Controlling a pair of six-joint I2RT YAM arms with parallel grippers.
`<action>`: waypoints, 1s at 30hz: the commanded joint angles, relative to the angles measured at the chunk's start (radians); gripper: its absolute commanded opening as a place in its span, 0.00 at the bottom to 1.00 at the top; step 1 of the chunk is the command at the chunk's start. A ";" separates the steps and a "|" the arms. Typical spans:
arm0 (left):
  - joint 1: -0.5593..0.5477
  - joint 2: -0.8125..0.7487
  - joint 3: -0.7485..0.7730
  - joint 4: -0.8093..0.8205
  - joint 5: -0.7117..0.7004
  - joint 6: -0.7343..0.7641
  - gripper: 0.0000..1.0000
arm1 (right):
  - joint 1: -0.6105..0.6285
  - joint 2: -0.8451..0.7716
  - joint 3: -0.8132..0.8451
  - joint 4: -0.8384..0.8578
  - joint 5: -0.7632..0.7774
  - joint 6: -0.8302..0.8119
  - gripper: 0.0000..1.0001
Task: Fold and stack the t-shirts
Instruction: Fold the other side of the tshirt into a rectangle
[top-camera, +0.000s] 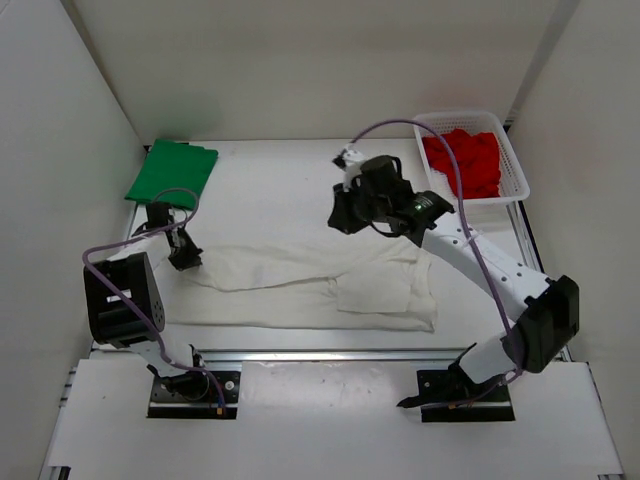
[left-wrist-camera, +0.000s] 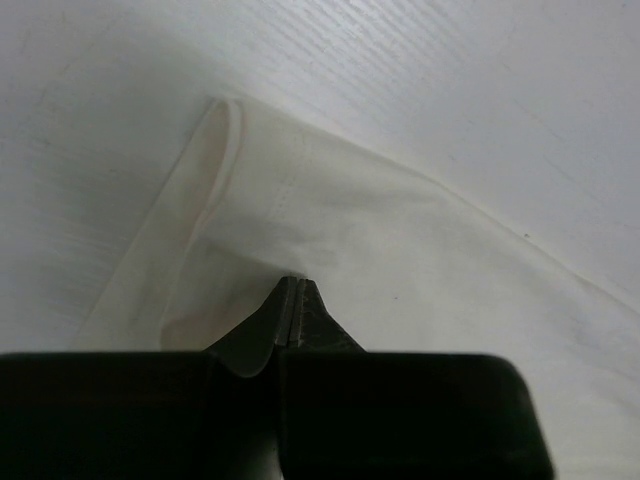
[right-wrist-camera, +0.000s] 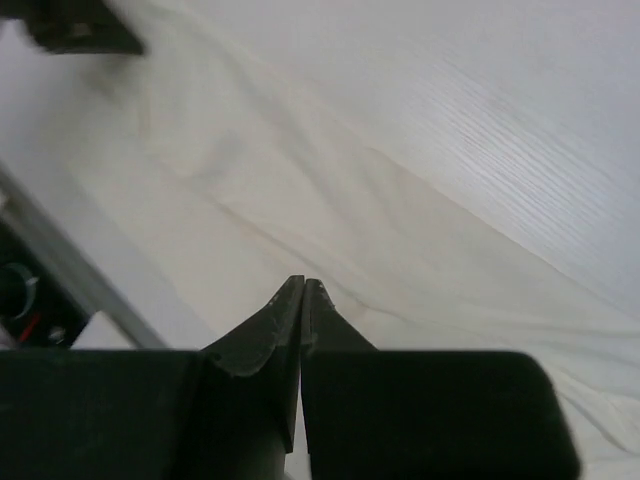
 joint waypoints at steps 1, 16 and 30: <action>-0.025 -0.025 0.035 -0.035 -0.086 0.032 0.01 | -0.158 0.041 -0.298 0.421 -0.200 0.116 0.00; -0.015 -0.200 -0.017 -0.188 -0.004 0.062 0.00 | -0.367 0.340 -0.498 0.811 -0.369 0.313 0.00; 0.081 -0.464 -0.080 -0.215 -0.077 -0.023 0.00 | -0.437 0.250 -0.598 0.914 -0.418 0.385 0.00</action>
